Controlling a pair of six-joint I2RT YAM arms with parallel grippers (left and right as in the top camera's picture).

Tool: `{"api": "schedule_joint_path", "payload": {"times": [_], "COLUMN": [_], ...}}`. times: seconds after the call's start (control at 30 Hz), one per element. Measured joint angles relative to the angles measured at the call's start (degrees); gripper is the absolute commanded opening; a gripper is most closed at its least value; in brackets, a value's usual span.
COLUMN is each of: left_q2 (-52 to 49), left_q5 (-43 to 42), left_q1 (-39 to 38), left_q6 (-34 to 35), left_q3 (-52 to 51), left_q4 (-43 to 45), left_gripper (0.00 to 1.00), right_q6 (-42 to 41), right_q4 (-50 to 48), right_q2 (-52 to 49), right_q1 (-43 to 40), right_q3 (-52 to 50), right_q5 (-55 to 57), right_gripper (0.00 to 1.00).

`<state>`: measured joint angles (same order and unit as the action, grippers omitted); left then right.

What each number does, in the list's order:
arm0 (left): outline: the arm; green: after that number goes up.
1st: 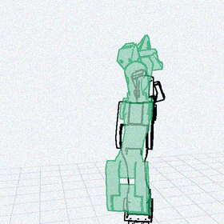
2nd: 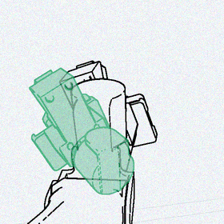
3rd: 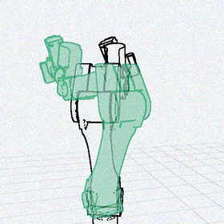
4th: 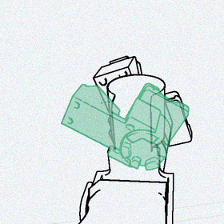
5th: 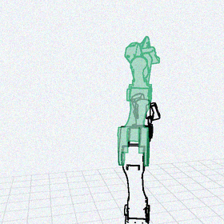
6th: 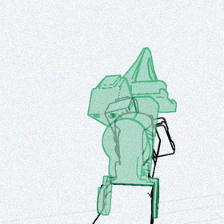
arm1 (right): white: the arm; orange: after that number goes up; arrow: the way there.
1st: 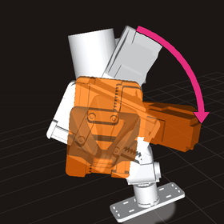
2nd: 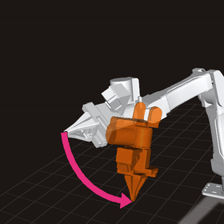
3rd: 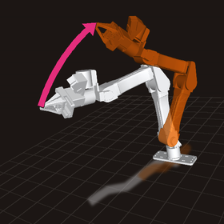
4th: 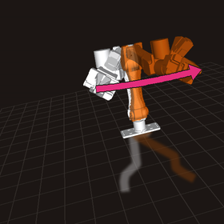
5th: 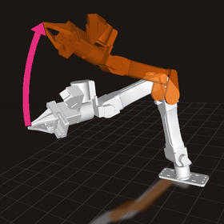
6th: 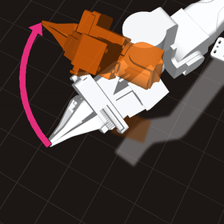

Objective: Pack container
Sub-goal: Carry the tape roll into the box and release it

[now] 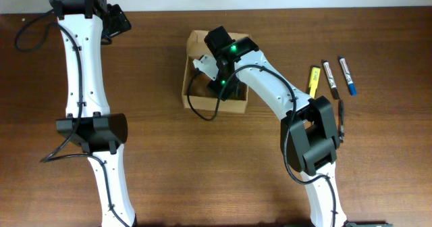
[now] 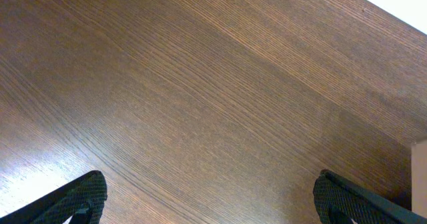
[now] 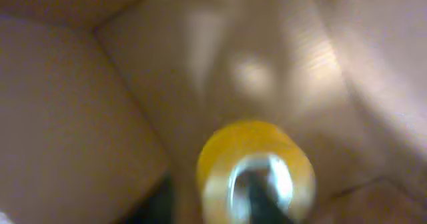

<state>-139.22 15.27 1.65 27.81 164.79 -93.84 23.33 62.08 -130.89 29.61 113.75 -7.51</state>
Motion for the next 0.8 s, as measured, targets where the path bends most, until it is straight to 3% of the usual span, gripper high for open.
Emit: {"api": "schedule_joint_path", "payload": {"times": [0.23, 0.57, 0.8], "left_q2": [0.0, 0.0, 0.0], "left_q5": [0.0, 0.0, 0.0], "left_q1": [0.0, 0.0, 0.0], "left_q6": [0.0, 0.0, 0.0], "left_q3": [0.0, 0.0, 0.0], "left_q4": [0.0, 0.0, 0.0], "left_gripper": [1.00, 1.00, 1.00], "right_q6": [-3.2, -11.0, -16.6], "right_q4": [6.4, 17.0, 19.5], "right_q2": [0.0, 0.7, 1.9], "right_q1": [0.0, -0.7, -11.7], "right_q3": [6.9, 35.3, 37.4], "right_q5": [0.1, 10.2, 13.4], "right_gripper": [0.59, 0.69, 0.72]}}
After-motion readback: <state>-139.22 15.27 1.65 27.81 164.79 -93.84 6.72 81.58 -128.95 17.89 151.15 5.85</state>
